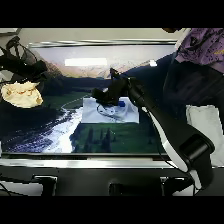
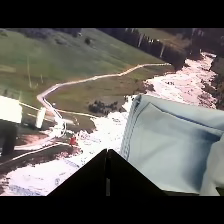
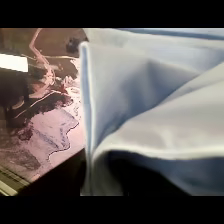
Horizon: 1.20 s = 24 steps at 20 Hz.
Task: Fold the clothes and pants, and hang the long-sleeved shirts on hangers.
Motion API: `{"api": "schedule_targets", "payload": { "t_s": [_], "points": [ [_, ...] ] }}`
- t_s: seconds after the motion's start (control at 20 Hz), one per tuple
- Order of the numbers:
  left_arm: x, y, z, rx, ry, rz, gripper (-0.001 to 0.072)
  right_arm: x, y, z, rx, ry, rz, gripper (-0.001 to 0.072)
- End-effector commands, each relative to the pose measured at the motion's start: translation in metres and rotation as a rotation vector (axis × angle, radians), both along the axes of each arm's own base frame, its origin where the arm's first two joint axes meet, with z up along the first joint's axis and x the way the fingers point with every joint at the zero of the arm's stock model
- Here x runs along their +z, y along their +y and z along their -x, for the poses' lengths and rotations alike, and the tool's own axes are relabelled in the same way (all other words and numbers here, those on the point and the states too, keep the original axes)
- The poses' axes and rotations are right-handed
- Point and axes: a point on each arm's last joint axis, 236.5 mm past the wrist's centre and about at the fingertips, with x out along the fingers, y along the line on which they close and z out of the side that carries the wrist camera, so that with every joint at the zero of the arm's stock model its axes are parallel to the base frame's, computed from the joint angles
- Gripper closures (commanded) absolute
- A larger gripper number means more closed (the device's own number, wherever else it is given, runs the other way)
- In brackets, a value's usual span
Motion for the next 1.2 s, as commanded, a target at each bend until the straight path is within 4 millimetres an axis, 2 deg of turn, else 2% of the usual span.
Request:
{"api": "schedule_targets", "payload": {
  "t_s": [0.0, 0.05, 0.15, 0.25, 0.3, 0.35, 0.45, 0.5, 0.55, 0.6, 0.7, 0.8, 0.85, 0.95, 1.15],
  "points": [
    [-0.002, 0.001, -0.001, 0.002, 0.001, 0.0, 0.0691, 0.01, 0.014, 0.011, 0.06, 0.006, -0.059, 0.0347],
    [-0.001, 0.001, -0.001, 0.004, -0.003, 0.0, 0.069, 0.019, 0.016, 0.016, 0.101, -0.007, -0.067, 0.0321],
    [-0.001, 0.001, -0.002, 0.012, -0.002, 0.004, 0.069, 0.045, 0.011, 0.023, 0.156, -0.035, -0.06, 0.0227],
    [-0.001, 0.001, -0.002, 0.013, -0.001, 0.004, 0.069, 0.082, -0.007, 0.014, 0.17, -0.095, -0.067, 0.0227],
    [-0.001, 0.001, -0.002, 0.013, -0.002, 0.004, 0.069, 0.103, -0.025, 0.003, 0.149, -0.124, -0.07, 0.0226],
    [-0.001, 0.001, -0.002, 0.013, -0.002, 0.004, 0.069, 0.121, -0.047, -0.009, 0.121, -0.157, -0.071, 0.0226],
    [-0.001, 0.001, -0.001, 0.013, -0.002, 0.004, 0.069, 0.149, -0.114, -0.035, 0.061, -0.221, -0.04, 0.0215],
    [-0.001, 0.001, -0.001, 0.013, -0.002, 0.004, 0.069, 0.154, -0.157, -0.045, 0.03, -0.231, -0.007, 0.0212],
    [-0.001, 0.001, -0.001, 0.014, -0.002, 0.004, 0.069, 0.151, -0.2, -0.05, 0.008, -0.225, 0.032, 0.0167],
    [-0.001, 0.001, -0.001, 0.013, -0.002, 0.004, 0.069, 0.143, -0.247, -0.053, -0.018, -0.199, 0.069, 0.0157],
    [-0.001, 0.001, -0.001, 0.013, -0.003, 0.003, 0.069, 0.118, -0.326, -0.056, -0.105, -0.141, 0.099, 0.0157],
    [-0.001, 0.001, -0.001, 0.012, -0.002, 0.003, 0.069, 0.081, -0.372, -0.048, -0.174, -0.056, 0.065, 0.0156],
    [-0.001, 0.001, -0.001, 0.012, -0.002, 0.003, 0.069, 0.061, -0.38, -0.044, -0.191, -0.019, 0.028, 0.0156],
    [-0.001, 0.001, -0.001, 0.012, -0.002, 0.003, 0.069, 0.014, -0.376, -0.035, -0.204, 0.06, -0.055, 0.0156],
    [-0.001, 0.001, -0.001, 0.01, -0.003, 0.002, 0.0689, -0.067, -0.33, -0.018, -0.144, 0.192, -0.129, 0.0159]
  ]
}}
